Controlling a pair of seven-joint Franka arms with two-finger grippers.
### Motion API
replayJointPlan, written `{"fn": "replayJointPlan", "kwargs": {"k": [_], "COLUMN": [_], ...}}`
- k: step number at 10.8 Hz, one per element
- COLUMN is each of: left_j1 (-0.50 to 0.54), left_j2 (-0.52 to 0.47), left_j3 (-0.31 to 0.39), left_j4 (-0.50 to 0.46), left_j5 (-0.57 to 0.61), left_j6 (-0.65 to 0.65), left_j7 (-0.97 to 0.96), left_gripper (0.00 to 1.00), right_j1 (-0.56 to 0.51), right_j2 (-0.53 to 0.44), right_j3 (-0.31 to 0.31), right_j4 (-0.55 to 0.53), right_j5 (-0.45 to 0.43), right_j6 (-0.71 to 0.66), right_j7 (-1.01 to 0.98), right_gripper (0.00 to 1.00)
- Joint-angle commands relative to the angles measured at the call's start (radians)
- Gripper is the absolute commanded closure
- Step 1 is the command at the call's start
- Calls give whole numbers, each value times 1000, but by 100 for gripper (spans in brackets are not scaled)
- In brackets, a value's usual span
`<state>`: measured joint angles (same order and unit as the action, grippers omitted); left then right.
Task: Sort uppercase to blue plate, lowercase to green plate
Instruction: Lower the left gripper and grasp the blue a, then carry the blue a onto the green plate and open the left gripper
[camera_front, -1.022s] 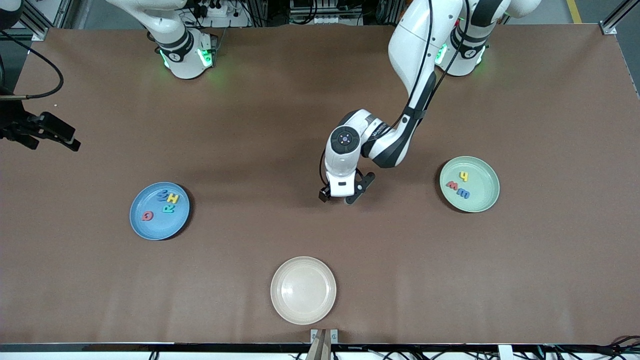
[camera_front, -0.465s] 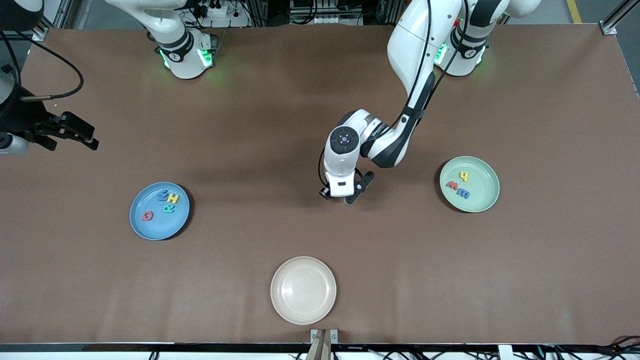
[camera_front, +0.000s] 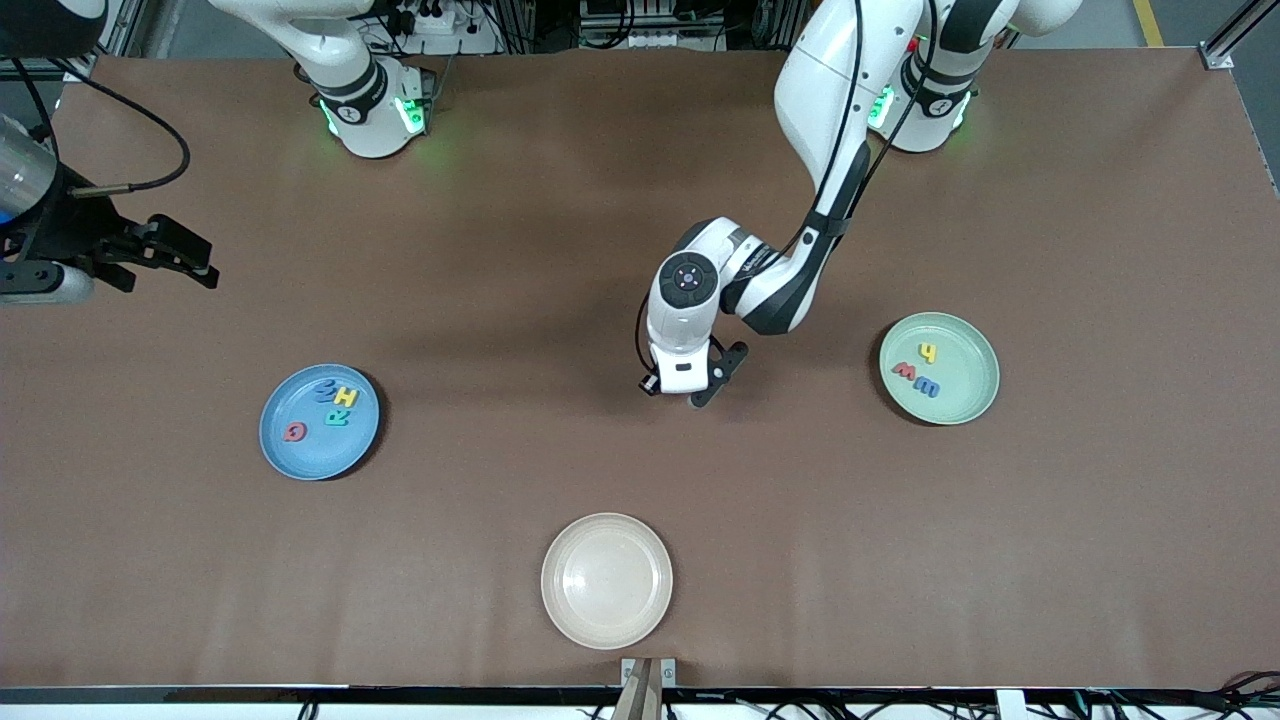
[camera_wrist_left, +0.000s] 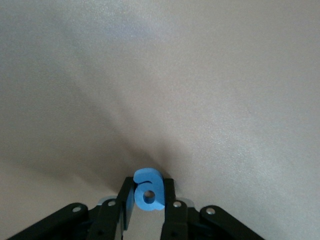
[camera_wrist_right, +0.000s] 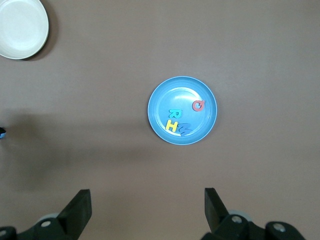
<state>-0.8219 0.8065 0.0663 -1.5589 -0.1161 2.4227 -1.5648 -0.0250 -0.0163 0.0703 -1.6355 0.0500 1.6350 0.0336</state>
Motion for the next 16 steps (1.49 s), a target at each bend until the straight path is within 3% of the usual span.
{"fn": "replayJointPlan", "kwargs": {"k": [1, 4, 8, 13, 16], "left_j1": [-19, -10, 85, 430, 657], "left_j2": [14, -10, -127, -358, -435], "left_j3": [18, 18, -8, -176, -272], "left_j4": [14, 13, -16, -165, -286], "left_j5": [-30, -21, -19, 96, 159], "left_j6": [7, -28, -210, -437, -461], "left_j7": [-8, 9, 223, 614, 797], "left_gripper": [81, 90, 96, 100, 100], "right_j1": [3, 3, 17, 39, 36], "right_j2": [-10, -5, -4, 3, 3], "right_j3": [-1, -1, 0, 2, -3], "right_j4": [0, 0, 0, -40, -31], "right_j5": [10, 10, 10, 1, -12], "right_j6": [-11, -6, 3, 88, 82], "right_j7": [-9, -9, -8, 3, 2], "right_gripper": [0, 0, 0, 0, 0]}}
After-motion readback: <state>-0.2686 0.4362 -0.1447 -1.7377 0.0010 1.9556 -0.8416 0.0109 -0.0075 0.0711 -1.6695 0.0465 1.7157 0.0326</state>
